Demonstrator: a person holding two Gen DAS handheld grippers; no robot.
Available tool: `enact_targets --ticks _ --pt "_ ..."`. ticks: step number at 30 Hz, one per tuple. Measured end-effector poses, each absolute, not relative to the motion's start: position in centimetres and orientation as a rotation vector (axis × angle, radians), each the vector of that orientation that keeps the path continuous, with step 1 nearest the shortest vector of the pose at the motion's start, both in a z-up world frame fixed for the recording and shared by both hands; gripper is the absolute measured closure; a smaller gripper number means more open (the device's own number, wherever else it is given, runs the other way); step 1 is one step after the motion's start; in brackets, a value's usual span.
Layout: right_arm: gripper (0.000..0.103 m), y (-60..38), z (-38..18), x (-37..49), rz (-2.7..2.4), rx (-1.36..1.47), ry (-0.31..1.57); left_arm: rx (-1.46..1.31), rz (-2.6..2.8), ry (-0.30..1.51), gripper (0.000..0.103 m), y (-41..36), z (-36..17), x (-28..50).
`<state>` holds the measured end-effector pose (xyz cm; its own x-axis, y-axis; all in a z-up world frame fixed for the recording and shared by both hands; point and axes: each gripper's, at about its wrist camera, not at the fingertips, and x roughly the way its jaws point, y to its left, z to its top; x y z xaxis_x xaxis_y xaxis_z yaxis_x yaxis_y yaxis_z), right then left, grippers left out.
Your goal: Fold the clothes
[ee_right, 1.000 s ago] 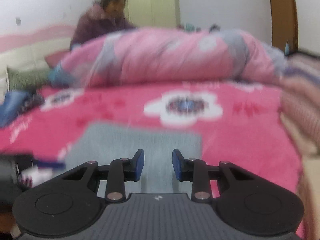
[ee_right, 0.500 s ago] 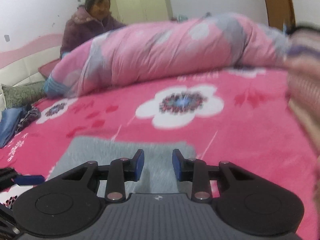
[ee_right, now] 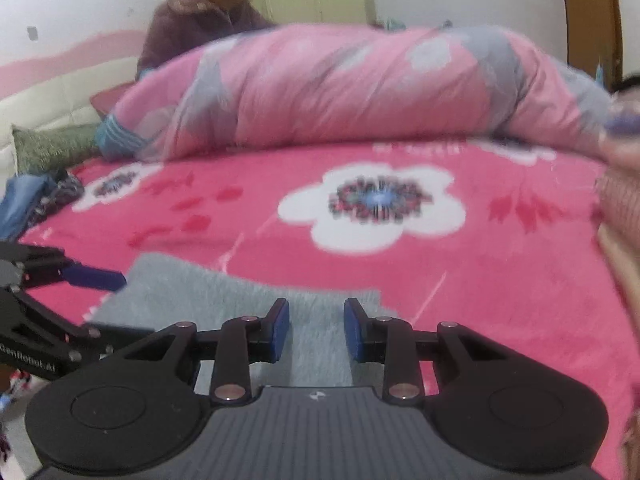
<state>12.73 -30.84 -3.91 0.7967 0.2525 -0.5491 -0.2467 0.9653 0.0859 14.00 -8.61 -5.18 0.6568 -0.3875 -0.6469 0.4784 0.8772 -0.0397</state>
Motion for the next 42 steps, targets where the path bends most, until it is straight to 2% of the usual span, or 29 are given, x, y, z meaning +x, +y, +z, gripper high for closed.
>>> enact_targets --ticks 7,12,16,20,22,24,31,34,36,37,42 --pt "0.071 -33.2 -0.8 11.7 0.214 0.093 0.453 0.160 -0.518 0.588 0.018 -8.1 -3.6 13.2" --pt "0.072 -33.0 -0.7 11.8 0.245 0.076 0.432 0.175 -0.549 0.573 0.018 -8.5 -3.7 14.4" --pt "0.073 -32.4 -3.8 13.9 0.278 0.079 0.529 0.124 -0.512 0.690 0.018 -8.2 -6.2 16.6" --pt "0.075 -33.1 -8.3 15.6 0.254 0.125 0.612 0.102 -0.502 0.678 0.015 -7.1 -7.3 16.9" --pt "0.075 -33.5 -7.8 15.8 0.243 0.161 0.620 0.073 -0.500 0.678 0.015 -6.4 -7.2 17.0" --pt "0.076 -33.3 -6.9 15.5 0.228 0.120 0.599 0.041 -0.494 0.672 0.020 -5.5 -6.8 16.9" --pt "0.076 -31.8 -2.2 12.5 0.388 0.053 0.439 0.051 -0.624 0.518 0.019 -5.8 -4.2 13.9" --pt "0.076 -29.9 -3.5 12.9 0.524 0.014 0.466 0.131 -0.626 0.551 0.019 -7.4 -5.9 13.8" --pt "0.077 -28.7 -5.5 14.0 0.544 -0.019 0.555 0.132 -0.604 0.583 0.019 -7.4 -7.3 14.2" --pt "0.082 -28.2 -6.3 14.6 0.514 -0.047 0.598 0.131 -0.594 0.598 0.019 -7.3 -8.0 14.5" --pt "0.080 -28.5 -7.2 15.3 0.399 -0.154 0.573 0.131 -0.589 0.594 0.017 -7.0 -8.2 14.3"
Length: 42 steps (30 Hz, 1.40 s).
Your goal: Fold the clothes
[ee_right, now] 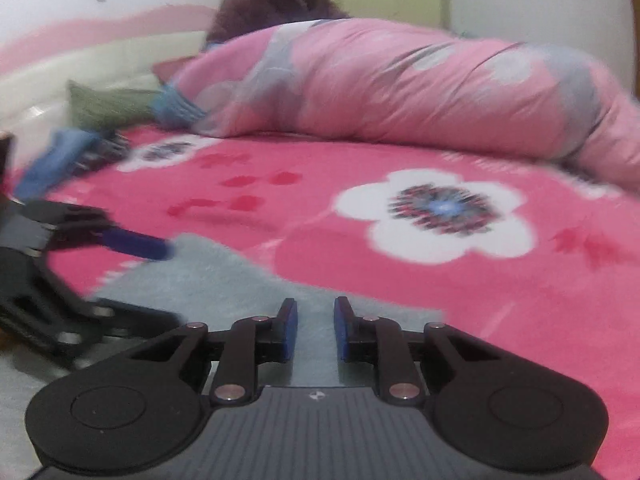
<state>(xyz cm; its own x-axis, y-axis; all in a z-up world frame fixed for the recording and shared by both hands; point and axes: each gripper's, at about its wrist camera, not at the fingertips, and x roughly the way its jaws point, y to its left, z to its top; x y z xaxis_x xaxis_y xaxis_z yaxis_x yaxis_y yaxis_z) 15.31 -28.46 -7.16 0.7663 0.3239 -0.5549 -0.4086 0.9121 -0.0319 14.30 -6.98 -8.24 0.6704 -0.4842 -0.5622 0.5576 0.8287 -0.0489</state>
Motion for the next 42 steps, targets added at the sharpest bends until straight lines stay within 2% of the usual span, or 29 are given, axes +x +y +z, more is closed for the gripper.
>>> enact_targets --ticks 1,5,10,14,17,20,27,29,31,42 --pt "0.077 -28.6 -7.2 15.4 0.363 -0.180 0.562 0.130 -0.586 0.592 0.017 -7.0 -8.3 14.3" --pt "0.076 -33.1 -6.8 15.9 0.236 0.091 0.573 0.129 -0.572 0.583 0.015 -7.0 -8.5 14.0" --pt "0.059 -39.0 -7.0 13.5 0.223 0.451 0.579 0.107 -0.566 0.580 0.014 -6.7 -8.6 14.0" --pt "0.058 -39.6 -9.0 12.9 0.288 0.546 0.672 0.100 -0.550 0.564 0.013 -6.6 -8.9 13.7" --pt "0.060 -39.2 -9.5 13.2 0.325 0.577 0.670 0.096 -0.529 0.548 0.012 -6.5 -9.1 13.3" --pt "0.060 -38.6 -9.6 13.4 0.345 0.557 0.667 0.089 -0.511 0.544 0.012 -6.4 -9.2 13.1" --pt "0.055 -39.8 -10.9 13.6 0.366 0.712 0.696 0.087 -0.493 0.540 0.010 -6.4 -9.3 12.9" --pt "0.058 -39.0 -10.4 13.5 0.359 0.662 0.675 0.084 -0.483 0.535 0.010 -6.3 -9.4 12.7" --pt "0.065 -38.5 -9.7 13.3 0.367 0.625 0.651 0.075 -0.473 0.533 0.010 -6.2 -9.4 12.6" --pt "0.067 -36.5 -8.5 14.3 0.420 0.501 0.595 0.021 -0.424 0.555 0.010 -5.3 -9.7 12.6"
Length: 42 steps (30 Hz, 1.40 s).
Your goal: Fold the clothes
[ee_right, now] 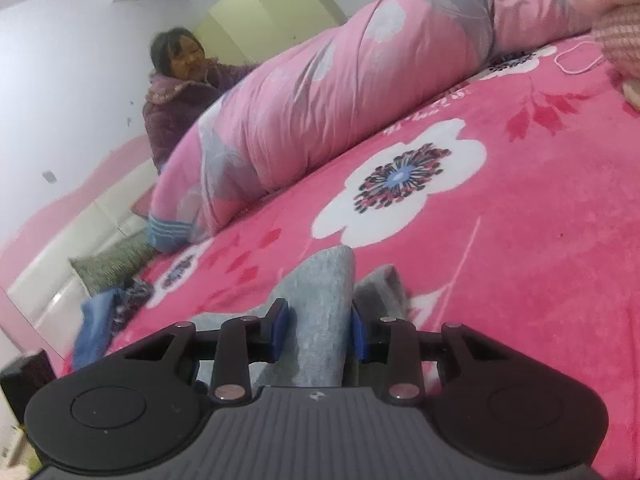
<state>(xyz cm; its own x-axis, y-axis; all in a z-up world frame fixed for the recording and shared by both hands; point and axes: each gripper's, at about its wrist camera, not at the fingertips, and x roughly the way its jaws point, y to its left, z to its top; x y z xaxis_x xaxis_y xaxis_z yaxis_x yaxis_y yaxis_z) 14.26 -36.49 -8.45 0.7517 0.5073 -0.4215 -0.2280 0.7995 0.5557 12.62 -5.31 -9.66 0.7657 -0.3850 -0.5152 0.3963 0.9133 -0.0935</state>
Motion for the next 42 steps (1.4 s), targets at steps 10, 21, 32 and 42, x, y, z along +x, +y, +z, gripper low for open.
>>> enact_targets --ticks 10,21,32,42 --pt "0.056 -40.3 -8.1 12.2 0.319 0.665 0.516 0.007 -0.427 0.570 0.008 -5.1 -9.8 12.8" --pt "0.082 -34.0 -8.1 13.7 0.339 0.236 0.543 0.073 -0.390 0.515 0.009 -5.4 -8.6 12.1" --pt "0.081 -32.4 -6.0 13.5 0.361 0.144 0.510 0.219 -0.622 0.603 0.012 -9.5 -6.8 15.5" --pt "0.082 -35.2 -8.2 13.7 0.245 0.220 0.559 0.156 -0.605 0.609 0.010 -8.0 -8.2 16.7"
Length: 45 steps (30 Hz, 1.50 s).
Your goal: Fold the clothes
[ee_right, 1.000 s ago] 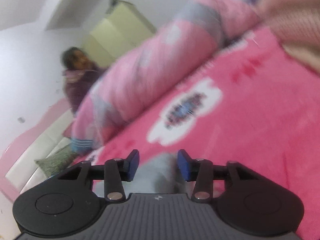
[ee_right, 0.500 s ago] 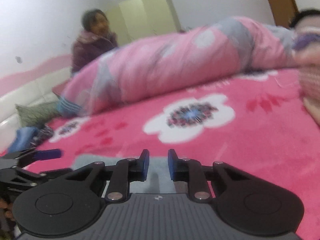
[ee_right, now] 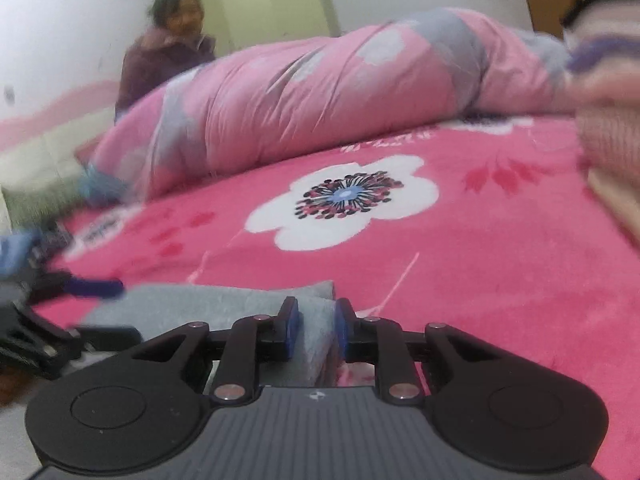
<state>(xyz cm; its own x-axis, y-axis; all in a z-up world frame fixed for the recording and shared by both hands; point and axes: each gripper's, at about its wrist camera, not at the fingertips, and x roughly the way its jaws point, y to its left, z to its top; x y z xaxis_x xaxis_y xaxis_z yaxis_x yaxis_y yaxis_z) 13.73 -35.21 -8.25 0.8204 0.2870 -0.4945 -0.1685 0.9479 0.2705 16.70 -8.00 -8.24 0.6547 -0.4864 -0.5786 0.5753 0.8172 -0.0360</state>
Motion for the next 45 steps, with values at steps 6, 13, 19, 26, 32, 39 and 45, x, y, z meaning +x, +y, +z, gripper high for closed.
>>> enact_targets --ticks 6,13,19,26,32,39,45 --pt "0.082 -35.7 -5.9 12.0 0.124 0.216 0.511 0.130 -0.582 0.595 0.012 -7.2 -7.1 16.5" --pt "0.082 -33.2 -2.7 7.3 0.267 0.248 0.483 0.107 -0.631 0.525 0.012 -5.7 -4.1 11.2" --pt "0.083 -33.1 -6.2 4.3 0.173 0.311 0.610 0.172 -0.660 0.635 0.012 -6.6 -7.5 7.0" --pt "0.082 -34.0 -2.8 -0.1 0.149 0.395 0.488 0.106 -0.615 0.601 0.014 -5.2 -5.2 5.0" --pt "0.082 -32.5 -6.4 -0.6 0.122 0.337 0.590 0.054 -0.563 0.705 0.010 -5.3 -7.7 4.3" --pt "0.081 -32.1 -2.0 -3.1 0.092 0.282 0.494 0.122 -0.534 0.639 0.013 -5.0 -5.9 1.8" --pt "0.081 -30.6 -6.7 -2.1 0.049 0.228 0.581 0.012 -0.526 0.758 0.011 -4.1 -8.6 2.9"
